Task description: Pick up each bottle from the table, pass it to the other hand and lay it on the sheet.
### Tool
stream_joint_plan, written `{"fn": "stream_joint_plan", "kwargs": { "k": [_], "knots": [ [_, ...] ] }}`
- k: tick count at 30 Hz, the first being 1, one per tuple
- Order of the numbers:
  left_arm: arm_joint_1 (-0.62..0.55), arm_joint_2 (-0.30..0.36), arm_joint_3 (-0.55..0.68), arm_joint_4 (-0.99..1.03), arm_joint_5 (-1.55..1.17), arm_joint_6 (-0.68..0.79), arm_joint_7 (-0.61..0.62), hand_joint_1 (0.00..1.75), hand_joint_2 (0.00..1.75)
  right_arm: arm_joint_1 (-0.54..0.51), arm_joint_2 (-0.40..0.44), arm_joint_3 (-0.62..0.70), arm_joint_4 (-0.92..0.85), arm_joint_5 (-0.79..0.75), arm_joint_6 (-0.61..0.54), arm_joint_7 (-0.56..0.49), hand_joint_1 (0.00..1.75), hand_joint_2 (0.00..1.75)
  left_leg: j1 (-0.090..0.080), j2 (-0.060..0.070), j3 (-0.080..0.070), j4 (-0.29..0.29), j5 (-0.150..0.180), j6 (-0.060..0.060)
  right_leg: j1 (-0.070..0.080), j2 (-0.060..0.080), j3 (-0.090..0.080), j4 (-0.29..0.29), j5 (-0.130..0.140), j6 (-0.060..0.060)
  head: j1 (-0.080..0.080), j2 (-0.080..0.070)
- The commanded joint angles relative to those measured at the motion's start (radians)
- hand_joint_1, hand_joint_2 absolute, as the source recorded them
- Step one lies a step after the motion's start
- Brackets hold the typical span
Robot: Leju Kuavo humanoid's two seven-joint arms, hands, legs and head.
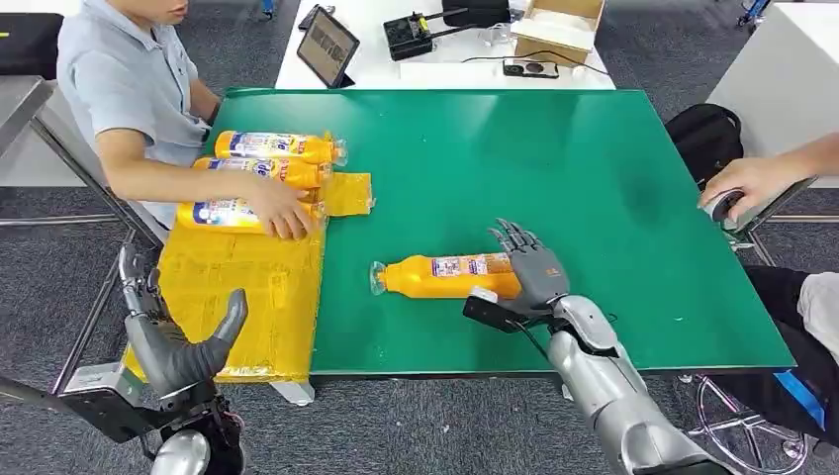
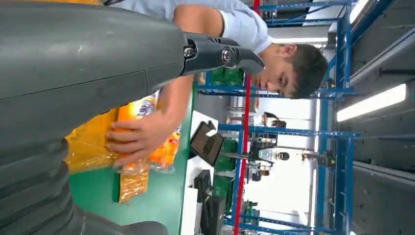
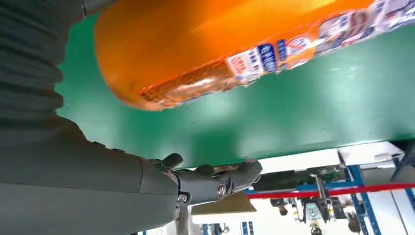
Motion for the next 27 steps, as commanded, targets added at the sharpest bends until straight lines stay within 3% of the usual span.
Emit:
{"fn": "stream_joint_plan", "kwargs": {
  "k": [1,20,25,26,27],
  "knots": [
    [-0.056,0.032,-0.014,0.105,0.000,-0.009,0.026,0.00,1.75,-0.132,0.051,0.068,0.253,0.010,0.019,0.027,0.00,1.75,-0.001,0.003,0.004,-0.001,-0.001,0.001,0.000,0.002,0.003,-0.001,0.000,-0.003,0.000,0.000],
    [-0.064,0.040,-0.018,0.135,0.017,-0.047,0.087,0.00,1.75,-0.155,0.081,0.083,0.303,-0.002,0.079,0.051,0.00,1.75,-0.001,0.001,0.004,-0.001,-0.001,0.001,0.000,-0.001,0.003,-0.001,-0.001,-0.003,0.000,0.000],
    [-0.060,0.039,-0.014,0.125,0.022,-0.054,0.098,0.00,1.75,-0.168,0.084,0.103,0.334,0.011,0.141,0.094,0.00,1.75,-0.001,0.001,0.003,-0.001,-0.001,0.001,0.000,-0.001,0.003,-0.001,0.000,-0.003,0.000,0.000],
    [-0.061,0.040,-0.016,0.125,0.026,-0.064,0.105,0.00,1.75,-0.180,0.083,0.109,0.345,0.008,0.186,0.106,0.07,1.75,0.000,0.001,0.002,-0.001,0.000,0.001,0.000,0.000,0.001,-0.001,0.000,-0.002,0.000,0.000],
    [-0.063,0.041,-0.018,0.127,0.028,-0.070,0.111,0.00,1.75,-0.187,0.082,0.112,0.351,0.006,0.208,0.117,0.77,1.75,0.000,0.001,0.004,-0.001,-0.001,0.001,0.000,0.000,0.003,-0.001,-0.001,-0.003,0.000,0.000]
  ]
}}
